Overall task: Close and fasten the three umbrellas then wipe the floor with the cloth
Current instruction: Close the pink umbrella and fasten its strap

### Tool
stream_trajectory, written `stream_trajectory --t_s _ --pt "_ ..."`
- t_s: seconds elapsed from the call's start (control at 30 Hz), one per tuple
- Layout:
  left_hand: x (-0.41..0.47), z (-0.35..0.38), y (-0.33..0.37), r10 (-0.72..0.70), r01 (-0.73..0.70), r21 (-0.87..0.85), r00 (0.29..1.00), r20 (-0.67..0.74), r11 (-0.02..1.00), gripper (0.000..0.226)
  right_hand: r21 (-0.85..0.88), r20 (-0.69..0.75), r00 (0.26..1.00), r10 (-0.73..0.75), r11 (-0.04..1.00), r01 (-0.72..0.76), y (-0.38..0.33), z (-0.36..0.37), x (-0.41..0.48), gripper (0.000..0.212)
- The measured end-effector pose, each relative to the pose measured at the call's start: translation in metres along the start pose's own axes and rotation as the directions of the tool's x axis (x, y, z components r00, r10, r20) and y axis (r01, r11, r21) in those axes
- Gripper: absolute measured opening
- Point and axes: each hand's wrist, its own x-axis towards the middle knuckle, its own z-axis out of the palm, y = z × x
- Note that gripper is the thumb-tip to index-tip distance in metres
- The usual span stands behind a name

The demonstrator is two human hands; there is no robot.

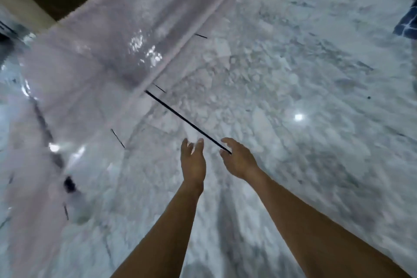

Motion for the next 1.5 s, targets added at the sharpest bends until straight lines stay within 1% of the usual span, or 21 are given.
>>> stream_trajectory --t_s 0.07,0.1,0.13,0.2,0.27,0.3,0.43,0.53,0.6,0.7,0.73,0.8,0.87,0.93,1.0,1.1,1.17,1.23,1.3,1.37,1.5 --pt "0.038 0.001 -0.005 0.032 -0.032 -0.076 0.999 0.000 0.997 0.073 -0.101 0.035 0.998 -0.057 0.993 0.061 0.015 0.021 0.034 0.054" --pt "0.053 0.001 -0.005 0.067 -0.064 -0.107 0.998 0.022 0.992 0.074 -0.146 0.055 0.995 -0.078 0.986 0.085 0.022 0.027 0.048 0.051" --pt "0.064 0.001 -0.002 0.103 -0.096 -0.123 0.994 0.047 0.988 0.073 -0.151 0.071 0.994 -0.088 0.984 0.098 0.024 0.030 0.057 0.042" --pt "0.071 -0.003 0.010 0.174 -0.160 -0.157 0.981 0.081 0.975 0.058 -0.076 0.060 0.989 -0.134 0.987 0.139 0.023 0.029 0.058 0.023" --pt "0.055 -0.009 0.033 0.222 -0.201 -0.213 0.971 0.083 0.956 0.032 -0.027 -0.024 0.981 -0.194 0.981 0.194 0.010 0.017 0.034 0.023" --pt "0.043 -0.012 0.048 0.234 -0.208 -0.237 0.968 0.090 0.949 0.024 -0.039 -0.072 0.975 -0.208 0.978 0.206 -0.001 0.009 0.015 0.024" --pt "-0.037 -0.021 0.125 0.219 -0.183 -0.207 0.962 0.166 0.961 0.017 -0.142 -0.238 0.950 -0.203 0.975 0.173 -0.064 -0.033 -0.089 0.020" --pt "-0.111 -0.024 0.199 0.199 -0.154 -0.181 0.944 0.262 0.971 0.017 -0.065 -0.326 0.938 -0.118 0.993 0.103 -0.130 -0.076 -0.164 0.023" --pt "-0.165 -0.024 0.265 0.198 -0.140 -0.189 0.922 0.333 0.972 0.018 0.003 -0.378 0.925 -0.035 0.999 0.039 -0.182 -0.110 -0.214 0.024" --pt "-0.251 -0.026 0.368 0.187 -0.103 -0.214 0.886 0.423 0.971 0.021 0.120 -0.473 0.881 0.027 0.992 0.035 -0.264 -0.162 -0.296 0.022" --pt "-0.278 -0.025 0.404 0.201 -0.103 -0.228 0.862 0.465 0.968 0.022 0.145 -0.517 0.856 0.032 0.988 0.051 -0.295 -0.182 -0.322 0.022" --pt "-0.325 -0.022 0.468 0.247 -0.116 -0.263 0.798 0.550 0.958 0.022 0.147 -0.599 0.800 0.022 0.986 0.082 -0.354 -0.216 -0.368 0.023" --pt "-0.373 -0.023 0.525 0.281 -0.108 -0.304 0.737 0.615 0.947 0.020 0.145 -0.688 0.725 0.007 0.981 0.128 -0.406 -0.242 -0.412 0.025" --pt "-0.422 -0.026 0.571 0.305 -0.070 -0.344 0.651 0.696 0.936 0.019 0.191 -0.763 0.647 0.016 0.961 0.201 -0.443 -0.260 -0.451 0.025" --pt "-0.467 -0.029 0.603 0.329 -0.058 -0.356 0.545 0.771 0.933 0.022 0.258 -0.819 0.569 0.073 0.932 0.252 -0.475 -0.270 -0.489 0.027" --pt "-0.533 -0.034 0.631 0.373 -0.130 -0.350 0.397 0.839 0.928 0.026 0.350 -0.874 0.461 0.155 0.859 0.374 -0.514 -0.276 -0.548 0.028" --pt "-0.576 -0.039 0.644 0.406 -0.164 -0.372 0.310 0.860 0.913 0.025 0.416 -0.872 0.431 0.230 0.813 0.408 -0.536 -0.280 -0.586 0.027" --pt "-0.619 -0.044 0.653 0.417 -0.190 -0.380 0.222 0.881 0.905 0.022 0.389 -0.888 0.404 0.221 0.829 0.402 -0.549 -0.287 -0.627 0.033" --pt "-0.666 -0.054 0.658 0.436 -0.219 -0.408 0.101 0.894 0.886 0.024 0.235 -0.949 0.284 0.134 0.903 0.360 -0.557 -0.295 -0.681 0.039" --pt "-0.713 -0.066 0.659 0.436 -0.249 -0.424 -0.005 0.900 0.871 0.029 0.136 -0.986 0.132 0.097 0.934 0.330 -0.564 -0.303 -0.743 0.034" --pt "-0.803 -0.098 0.647 0.445 -0.288 -0.476 -0.168 0.880 0.831 0.030 0.089 -0.964 -0.198 0.176 0.920 0.381 -0.578 -0.320 -0.877 0.019"
